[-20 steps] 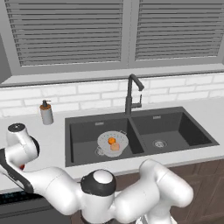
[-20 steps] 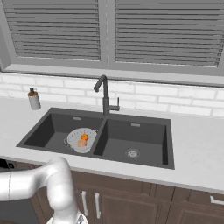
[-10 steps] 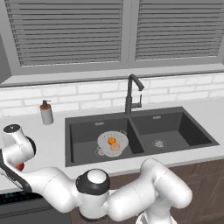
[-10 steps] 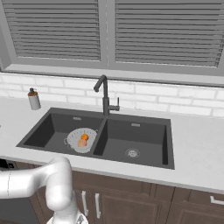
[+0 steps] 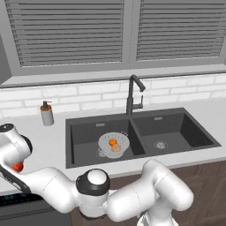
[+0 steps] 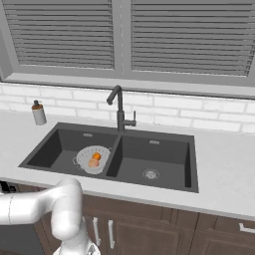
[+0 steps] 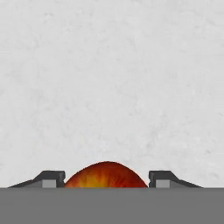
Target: Put the colander in the sink, put the tangerine, apple, peach in the colander, and turn on the sink faucet and pour water over the colander.
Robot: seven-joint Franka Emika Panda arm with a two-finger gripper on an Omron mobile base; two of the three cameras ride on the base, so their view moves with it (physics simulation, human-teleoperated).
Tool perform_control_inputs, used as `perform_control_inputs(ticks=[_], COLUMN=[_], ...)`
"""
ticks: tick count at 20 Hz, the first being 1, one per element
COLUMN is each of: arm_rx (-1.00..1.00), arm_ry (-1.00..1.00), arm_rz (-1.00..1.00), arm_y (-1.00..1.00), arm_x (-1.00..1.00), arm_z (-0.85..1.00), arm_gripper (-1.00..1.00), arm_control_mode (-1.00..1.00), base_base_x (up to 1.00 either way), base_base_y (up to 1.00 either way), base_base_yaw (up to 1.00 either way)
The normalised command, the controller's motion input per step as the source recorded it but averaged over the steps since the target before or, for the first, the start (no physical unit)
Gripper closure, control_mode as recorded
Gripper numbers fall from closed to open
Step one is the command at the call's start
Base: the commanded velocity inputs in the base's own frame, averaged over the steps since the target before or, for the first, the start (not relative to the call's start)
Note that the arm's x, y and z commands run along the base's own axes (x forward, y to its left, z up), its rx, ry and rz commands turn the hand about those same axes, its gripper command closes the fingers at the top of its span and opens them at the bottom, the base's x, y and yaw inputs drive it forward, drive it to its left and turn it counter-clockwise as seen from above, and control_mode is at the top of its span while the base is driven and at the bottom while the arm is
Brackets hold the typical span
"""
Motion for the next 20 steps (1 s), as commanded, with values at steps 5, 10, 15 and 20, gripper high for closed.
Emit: perform_control_inputs(ticks=[5, 10, 15, 20], arm_rx=[0.0, 0.0, 0.0, 0.0], arm_ry=[-0.15, -0.03, 0.0, 0.0], arm_rz=[-0.17, -0.3, -0.3, -0.27], arm_y=[-0.89, -1.0, -1.0, -1.0], arm_x=[-0.09, 0.08, 0.23, 0.48], arm_z=[0.36, 0.3, 0.16, 0.15], arm_gripper=[1.0, 1.0, 1.0, 1.0], arm_control_mode=[-1.0, -1.0, -1.0, -1.0], base_base_x=[0.0, 0.0, 0.0, 0.0], base_base_y=[0.0, 0.0, 0.0, 0.0], base_base_yaw=[0.0, 0.0, 0.0, 0.0])
